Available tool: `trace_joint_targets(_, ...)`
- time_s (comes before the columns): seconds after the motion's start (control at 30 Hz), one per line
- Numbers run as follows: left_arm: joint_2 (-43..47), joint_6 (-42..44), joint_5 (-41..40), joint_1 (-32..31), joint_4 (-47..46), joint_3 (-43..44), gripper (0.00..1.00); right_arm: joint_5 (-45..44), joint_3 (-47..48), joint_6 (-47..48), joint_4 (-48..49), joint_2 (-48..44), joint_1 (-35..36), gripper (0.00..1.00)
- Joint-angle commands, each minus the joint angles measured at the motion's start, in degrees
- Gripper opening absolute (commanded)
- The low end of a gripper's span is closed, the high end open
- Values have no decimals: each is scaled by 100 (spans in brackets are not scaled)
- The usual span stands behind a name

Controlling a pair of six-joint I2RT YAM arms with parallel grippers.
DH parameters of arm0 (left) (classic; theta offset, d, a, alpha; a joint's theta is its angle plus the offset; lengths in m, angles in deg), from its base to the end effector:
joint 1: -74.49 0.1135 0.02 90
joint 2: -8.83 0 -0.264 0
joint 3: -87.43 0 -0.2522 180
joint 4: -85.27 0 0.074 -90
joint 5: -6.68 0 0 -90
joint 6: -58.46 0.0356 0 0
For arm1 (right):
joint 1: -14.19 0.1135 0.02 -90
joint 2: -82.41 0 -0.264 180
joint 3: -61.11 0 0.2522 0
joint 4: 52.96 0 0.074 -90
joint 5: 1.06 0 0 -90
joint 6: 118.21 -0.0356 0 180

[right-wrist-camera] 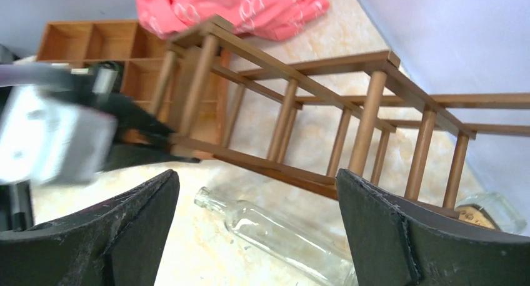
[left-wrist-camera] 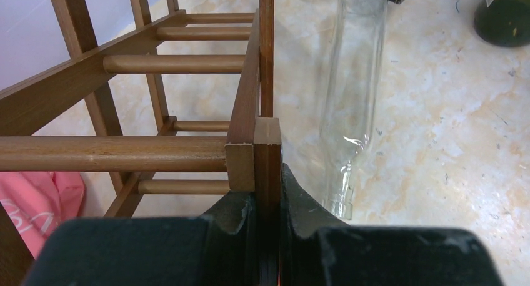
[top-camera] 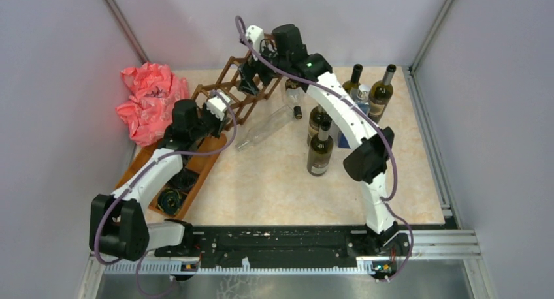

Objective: Put the wine bottle on the wine rack
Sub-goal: Adjust the wine rack at the center of the board.

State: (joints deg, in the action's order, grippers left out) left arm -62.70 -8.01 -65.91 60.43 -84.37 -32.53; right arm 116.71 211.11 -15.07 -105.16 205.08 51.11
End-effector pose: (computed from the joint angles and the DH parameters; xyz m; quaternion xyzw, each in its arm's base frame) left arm 0.2726 -0.0793 0.2735 0.3441 0.7478 -0.0792 0.5623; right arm 0.3756 0.3030 0.4072 -0.4632 0.6867 0.3056 0.4696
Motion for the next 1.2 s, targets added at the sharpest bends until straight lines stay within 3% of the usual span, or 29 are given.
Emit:
trace_joint_targets(0.0, -422, -80, 679, 215, -411, 25, 0, 612, 38, 222, -80, -1084, -28, 94)
trace_joint_targets(0.27, -752, 16, 1465, 505, -180, 276, 0, 1039, -1074, 219, 10, -2248, -29, 94)
trace_joint_targets(0.43, -608, 315, 1235, 510, 870, 1013, 0, 1067, -1661, 271, 139, -2818, -28, 94)
trace_joint_targets(0.63, -795, 549, 1145, 510, 1377, 1409, 1, 995, -2131, 300, 222, -3181, -29, 94)
trace_joint_targets(0.77, -767, 479, 874, 510, 1383, 1305, 18, 999, -2393, 377, 218, -3471, -29, 96)
trace_joint_targets(0.93, -490, 109, 480, 519, 1140, 1199, 59, 1063, -2538, 583, 48, -3810, -39, 96)
trace_joint_targets(1.03, -409, 8, 413, 519, 1113, 1229, 65, 1154, -2578, 627, -39, -3964, -58, 96)
trace_joint_targets(1.17, -365, -17, 362, 519, 1222, 1232, 66, 1343, -2699, 694, -110, -4173, -136, 96)
